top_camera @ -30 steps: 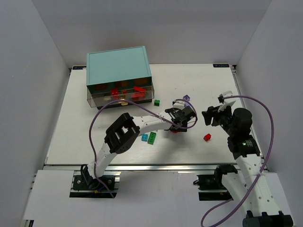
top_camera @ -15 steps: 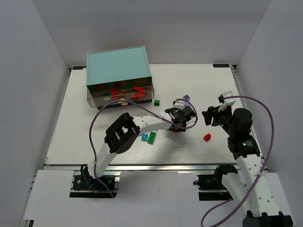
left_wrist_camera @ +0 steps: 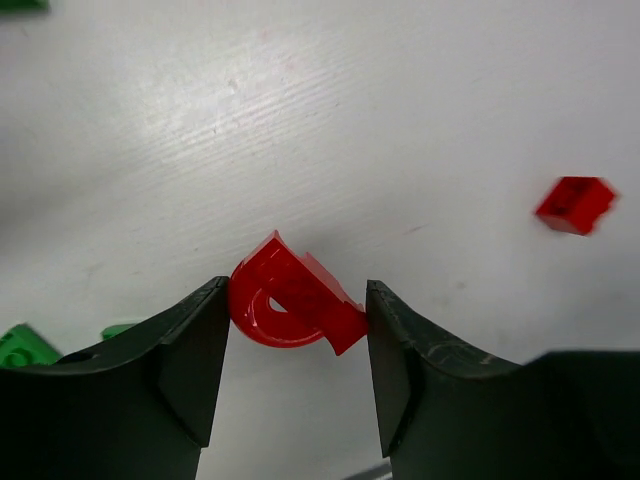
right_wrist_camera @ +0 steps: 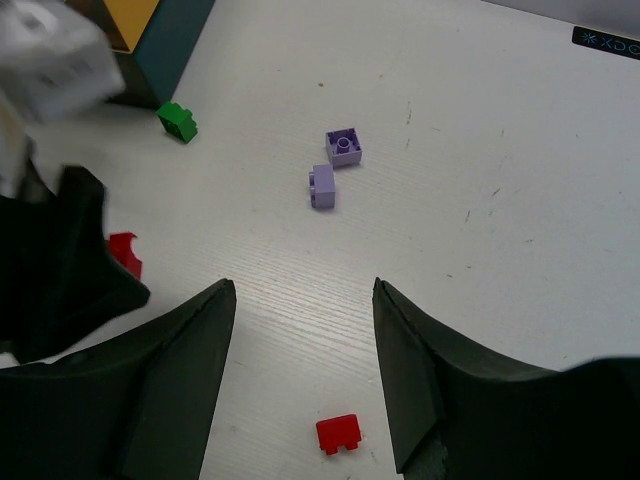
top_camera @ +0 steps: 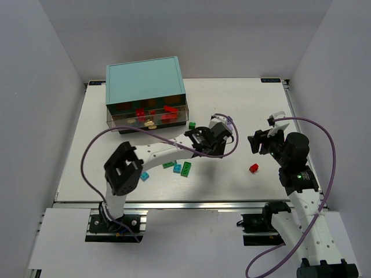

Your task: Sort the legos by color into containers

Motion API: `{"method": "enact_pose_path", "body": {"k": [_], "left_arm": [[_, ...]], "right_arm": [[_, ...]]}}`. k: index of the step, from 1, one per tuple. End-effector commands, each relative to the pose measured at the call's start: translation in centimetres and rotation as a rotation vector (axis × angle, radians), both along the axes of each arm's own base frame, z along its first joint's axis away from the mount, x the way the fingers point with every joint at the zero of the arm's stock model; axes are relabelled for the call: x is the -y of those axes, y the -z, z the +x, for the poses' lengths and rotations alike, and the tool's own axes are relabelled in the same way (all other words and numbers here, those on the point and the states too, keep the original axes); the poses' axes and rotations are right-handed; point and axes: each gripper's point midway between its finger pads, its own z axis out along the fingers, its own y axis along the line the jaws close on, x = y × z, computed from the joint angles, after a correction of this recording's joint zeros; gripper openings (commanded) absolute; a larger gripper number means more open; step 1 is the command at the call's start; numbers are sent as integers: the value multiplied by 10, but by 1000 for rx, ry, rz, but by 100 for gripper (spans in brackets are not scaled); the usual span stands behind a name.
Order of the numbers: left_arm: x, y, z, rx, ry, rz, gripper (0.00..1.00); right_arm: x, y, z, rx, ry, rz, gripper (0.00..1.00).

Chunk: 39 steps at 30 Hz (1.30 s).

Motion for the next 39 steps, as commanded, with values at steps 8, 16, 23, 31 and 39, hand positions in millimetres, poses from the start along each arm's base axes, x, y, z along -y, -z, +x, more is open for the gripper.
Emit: {"method": "enact_pose_path", "body": {"k": [8, 16, 23, 31, 39], "left_arm": [[-41, -159, 2, 279, 21, -185, 10], [-100, -237, 32, 472, -156, -162, 10], [-154, -261, 76, 539, -323, -100, 8], [-209, -241, 119, 529, -470, -31, 8], [-229, -202, 139, 451, -513, -10, 10]], "right_arm": [[4, -6, 7, 37, 21, 5, 62], [6, 2, 10, 15, 25, -2, 62], [7, 3, 11, 13, 22, -6, 62], [10, 7, 12, 1, 27, -9, 62], [10, 8, 13, -3, 26, -12, 62]]}}
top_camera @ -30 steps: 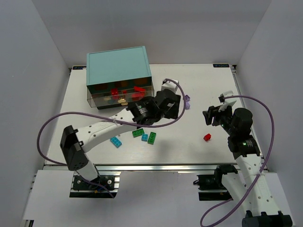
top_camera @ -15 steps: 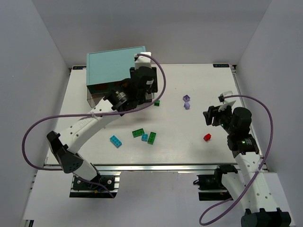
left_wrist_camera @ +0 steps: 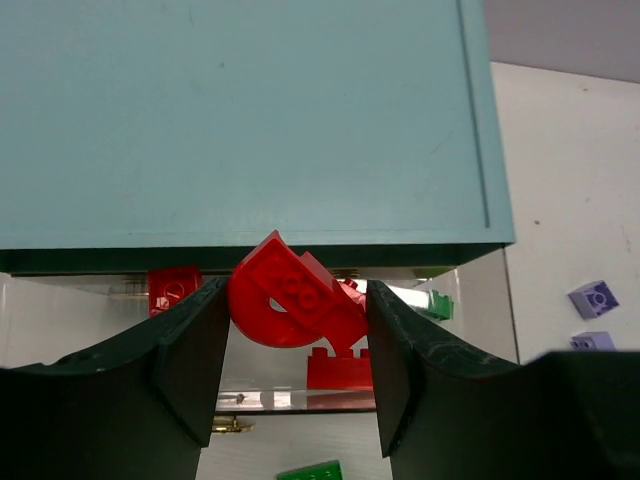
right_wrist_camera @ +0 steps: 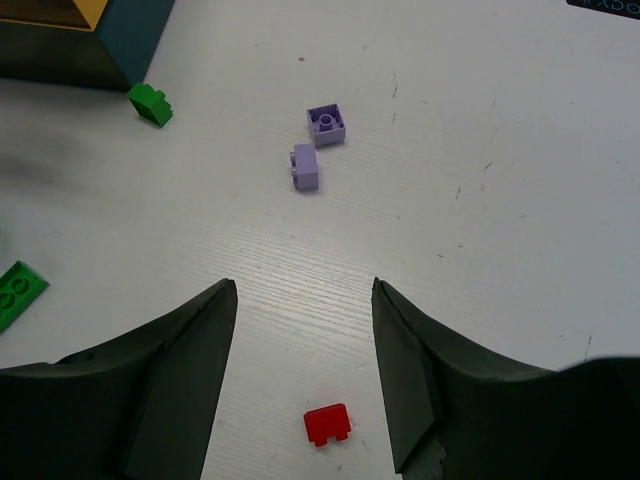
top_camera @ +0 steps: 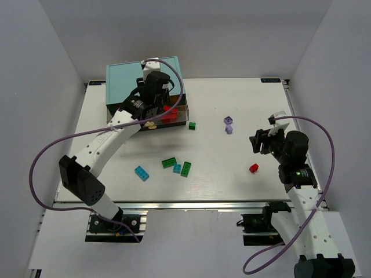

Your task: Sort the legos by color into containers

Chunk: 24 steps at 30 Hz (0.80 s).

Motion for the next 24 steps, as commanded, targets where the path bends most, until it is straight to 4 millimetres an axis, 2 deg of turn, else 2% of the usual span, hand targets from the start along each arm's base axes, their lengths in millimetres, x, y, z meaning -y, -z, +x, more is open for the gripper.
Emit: {"method": "enact_pose_path", "body": {"k": [1, 2, 5, 8, 9, 11, 12, 16, 19, 23, 24], "left_arm": [[-4, 18, 6, -38, -9, -16, 10], [-9, 27, 7, -58, -15, -13, 11], [-15, 34, 10, -65, -23, -28, 15], [-17, 45, 9, -82, -20, -34, 26], [-21, 49, 10, -89, -27, -33, 36], [-22, 50, 9, -90, -29, -33, 46], [-26, 52, 10, -91, -38, -33, 58], [-29, 49, 10, -81, -37, -45, 78], [-28, 44, 8, -72, -25, -52, 84], [-28, 34, 0, -56, 2, -73, 85], [-30, 22, -7, -31, 8, -91, 85]], "right_arm": [[-1, -7, 6, 43, -12, -6, 62], [-1, -7, 6, 41, -12, -8, 62], [-1, -5, 6, 39, -21, -12, 62], [-3, -3, 4, 37, -41, -19, 63], [-4, -4, 4, 42, -51, -24, 63], [-5, -3, 4, 38, -60, -27, 63], [-7, -3, 3, 42, -75, -33, 63], [-14, 0, -3, 43, -149, -57, 69], [-21, 2, -8, 53, -214, -80, 76], [-27, 8, -15, 55, -289, -114, 85], [-32, 9, -18, 57, -327, -113, 89]]}}
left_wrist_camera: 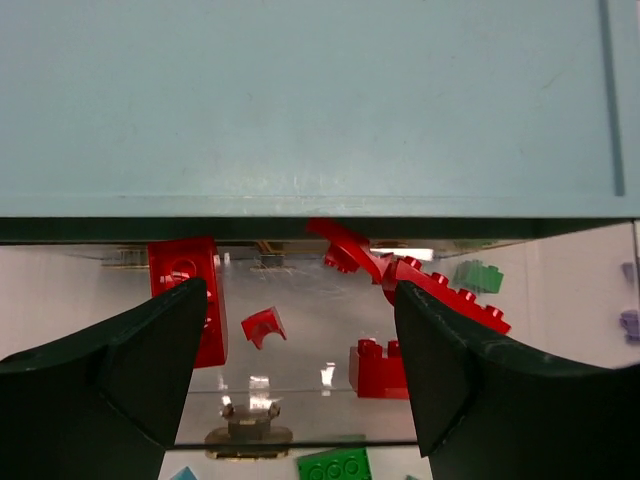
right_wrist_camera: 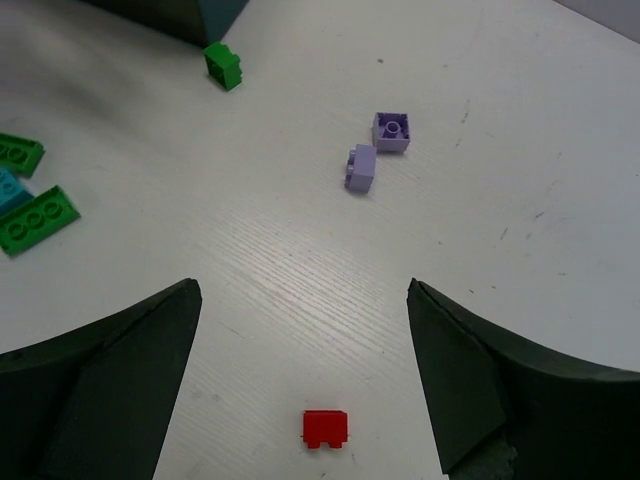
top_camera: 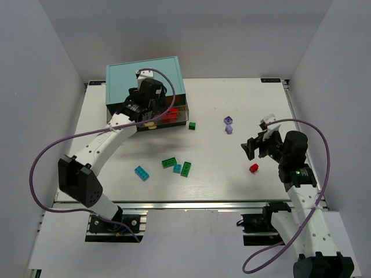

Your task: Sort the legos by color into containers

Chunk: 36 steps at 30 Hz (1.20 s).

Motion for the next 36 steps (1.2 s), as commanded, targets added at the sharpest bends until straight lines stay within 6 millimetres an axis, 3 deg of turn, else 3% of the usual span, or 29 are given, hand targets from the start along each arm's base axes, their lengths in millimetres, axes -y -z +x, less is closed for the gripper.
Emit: {"method": "enact_pose_path", "body": {"k": [1, 2, 3, 4, 5, 6, 7, 9, 11, 15, 20, 24, 29, 36], "left_arm": [[-6, -49, -19, 115, 30, -87, 85], [8, -37, -32, 88, 103, -99, 84], [10, -63, -44, 175, 161, -145, 84], [15, -64, -53, 193, 219, -177, 84], [29, -35, -71, 145, 335, -207, 84], [34, -47, -76, 223, 397, -224, 84], [30, -63, -92, 295, 438, -248, 84], [32, -49, -107, 327, 508, -244, 87], [27, -56, -116, 376, 525, -243, 90], [32, -60, -121, 383, 568, -237, 91], [39, -66, -130, 392, 625, -267, 92], [31, -75, -135, 427, 608, -260, 93], [29, -79, -138, 450, 613, -251, 94], [29, -77, -137, 446, 617, -241, 94]], "right_arm": [[-13, 6, -11, 23, -141, -40, 89], [-15, 9, -13, 41, -183, -74, 89], [-19, 15, -17, 28, -224, -85, 89], [-20, 20, -18, 24, -246, -100, 89], [-20, 21, -17, 32, -268, -130, 89], [-18, 31, -16, -20, -272, -145, 88], [-17, 34, -15, -40, -274, -162, 87], [-3, 40, -3, -92, -224, -223, 85], [5, 49, -3, -163, -203, -262, 84], [20, 88, -15, -339, -181, -332, 85], [29, 113, -19, -383, -143, -361, 88], [35, 142, -25, -482, -130, -384, 89], [42, 164, -28, -530, -113, -420, 89], [46, 173, -25, -538, -96, -438, 88]]}}
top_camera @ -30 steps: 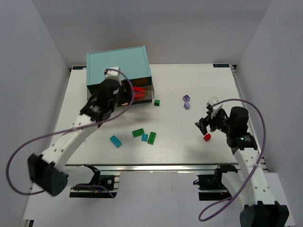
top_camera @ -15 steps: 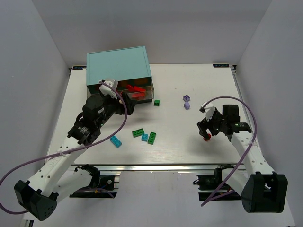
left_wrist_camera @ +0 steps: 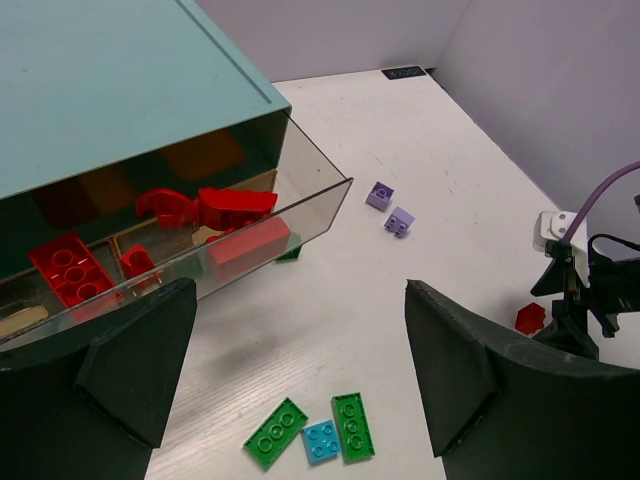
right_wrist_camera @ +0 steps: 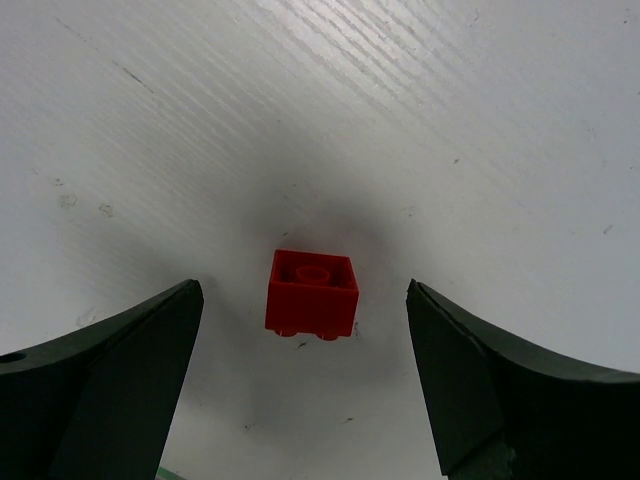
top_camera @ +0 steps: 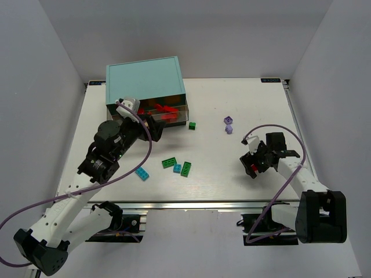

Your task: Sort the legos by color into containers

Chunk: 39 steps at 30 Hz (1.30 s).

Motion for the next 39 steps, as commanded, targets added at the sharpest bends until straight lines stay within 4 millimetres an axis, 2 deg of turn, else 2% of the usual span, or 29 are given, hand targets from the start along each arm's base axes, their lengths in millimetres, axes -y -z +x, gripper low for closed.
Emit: {"method": "enact_pose_path", "body": {"k": [1, 5, 8, 11, 12, 15, 19, 20, 22, 23, 25, 26, 27, 29, 30, 31, 32, 34, 35, 36, 37, 39], "left_arm": [[2, 1, -2, 14, 18, 7, 94], [-3, 0, 1, 20, -15, 9, 94], [-5, 0, 1, 24, -23, 12, 94], [-7, -2, 0, 32, -31, 11, 95], [-8, -2, 0, 34, -32, 11, 95], [-10, -4, -1, 43, -38, 9, 95], [-13, -6, -1, 56, -50, 8, 95], [-14, -4, -1, 56, -56, 10, 95], [-15, -4, 0, 59, -64, 12, 95], [-16, -4, 0, 60, -69, 15, 95], [-18, -4, 1, 66, -82, 20, 95], [-20, -5, 1, 74, -88, 22, 95], [-23, -4, 1, 77, -100, 25, 95], [-27, -7, 1, 94, -116, 29, 95], [-31, -6, 1, 97, -136, 33, 95], [-36, -8, 2, 111, -153, 36, 95], [-38, -8, 2, 117, -162, 38, 95], [-43, -6, 3, 125, -187, 49, 95], [-45, -6, 3, 129, -196, 52, 95], [-46, -5, 4, 131, -201, 56, 95], [-48, -4, 4, 132, -215, 61, 95], [-50, -3, 5, 137, -222, 72, 95]], "right_arm": [[2, 0, 11, 40, 0, -18, 88], [1, 7, 10, 13, -6, -21, 79], [1, 9, 10, -2, -8, -20, 69], [0, 10, 10, -15, -15, -20, 57], [-1, 9, 10, -20, -15, -17, 50], [-4, 5, 10, -13, -37, -8, 35], [-14, -21, 23, 56, -89, 17, 21], [-21, -40, 35, 106, -112, 37, 19], [-31, -62, 43, 142, -144, 59, 15], [-39, -86, 57, 193, -164, 73, 14], [-58, -109, 64, 209, -204, 122, 12], [-69, -138, 77, 270, -226, 149, 11], [-88, -152, 79, 282, -261, 176, 11], [-106, -174, 90, 310, -289, 212, 10], [-130, -204, 96, 370, -343, 241, 10], [-141, -211, 104, 373, -345, 262, 10], [-159, -241, 109, 433, -377, 291, 10], [-193, -253, 112, 434, -430, 324, 11], [-202, -263, 118, 457, -434, 332, 11], [-213, -287, 124, 503, -446, 351, 11], [-236, -282, 123, 480, -484, 364, 12], [-256, -292, 129, 489, -495, 402, 12]]}}
